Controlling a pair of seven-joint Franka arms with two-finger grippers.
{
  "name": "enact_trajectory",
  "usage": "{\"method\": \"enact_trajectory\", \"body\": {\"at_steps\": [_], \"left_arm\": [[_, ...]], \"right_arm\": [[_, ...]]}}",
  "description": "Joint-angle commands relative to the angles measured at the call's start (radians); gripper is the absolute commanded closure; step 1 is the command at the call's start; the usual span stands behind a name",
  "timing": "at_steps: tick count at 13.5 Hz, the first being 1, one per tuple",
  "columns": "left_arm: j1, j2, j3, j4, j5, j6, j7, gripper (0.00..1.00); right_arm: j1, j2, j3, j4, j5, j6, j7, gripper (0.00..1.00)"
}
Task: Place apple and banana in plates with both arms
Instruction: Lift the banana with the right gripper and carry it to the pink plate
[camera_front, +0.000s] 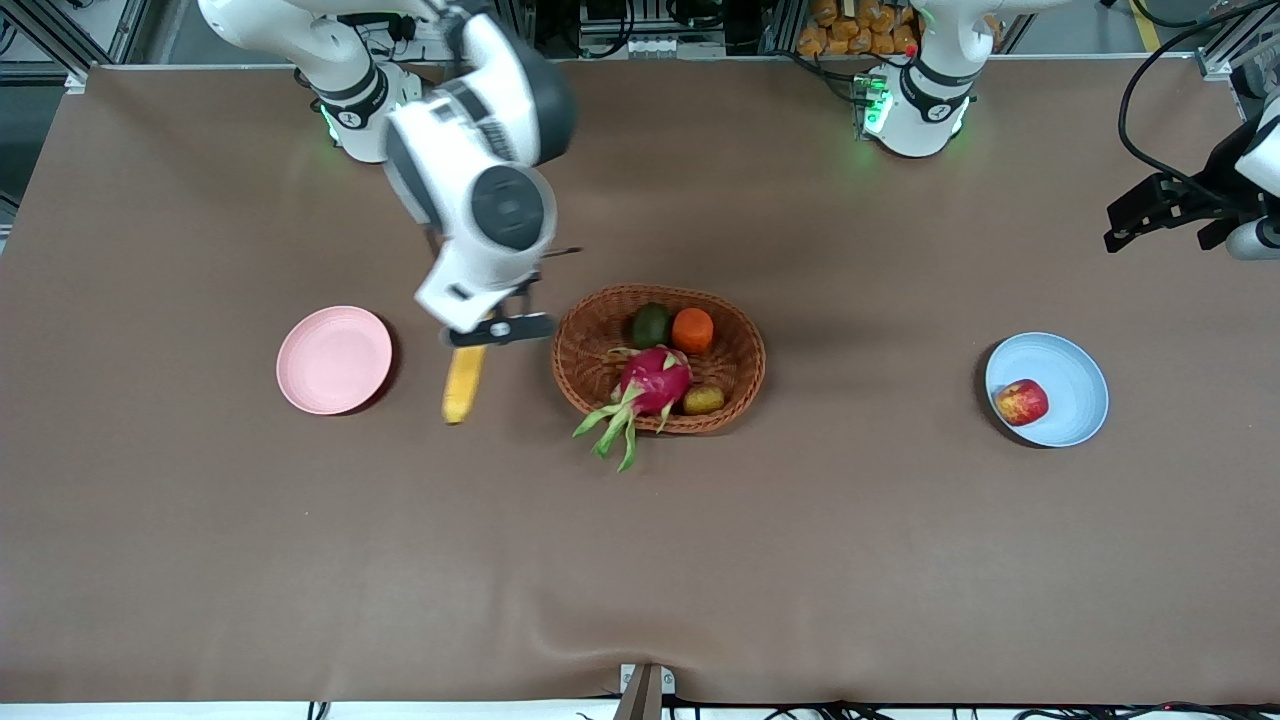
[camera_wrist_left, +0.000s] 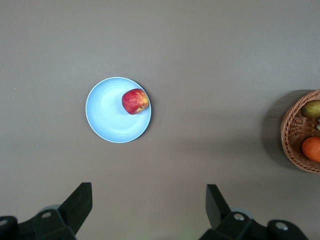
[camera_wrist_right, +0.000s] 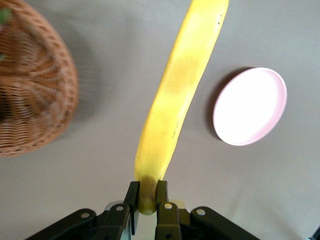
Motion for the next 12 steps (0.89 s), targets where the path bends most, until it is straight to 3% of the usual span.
{"method": "enact_trajectory", "body": {"at_steps": [1,5,12], "left_arm": [[0.002,0.006,-0.005,0.012,-0.006,0.000,-0.006,0.00],[0.003,0.009,-0.007,0.021,-0.012,-0.001,-0.002,0.00],[-0.001,0.013,-0.007,0.023,-0.012,-0.001,-0.003,0.00]], "right_arm": [[-0.091,-0.114,0.016,-0.160,-0.019,0.015,-0.042,1.00],[-0.276,-0.266,0.016,-0.419,-0.023,0.161,-0.240,1.00],[-0.454,-0.297,0.018,-0.700,-0.020,0.411,-0.458,1.00]]}}
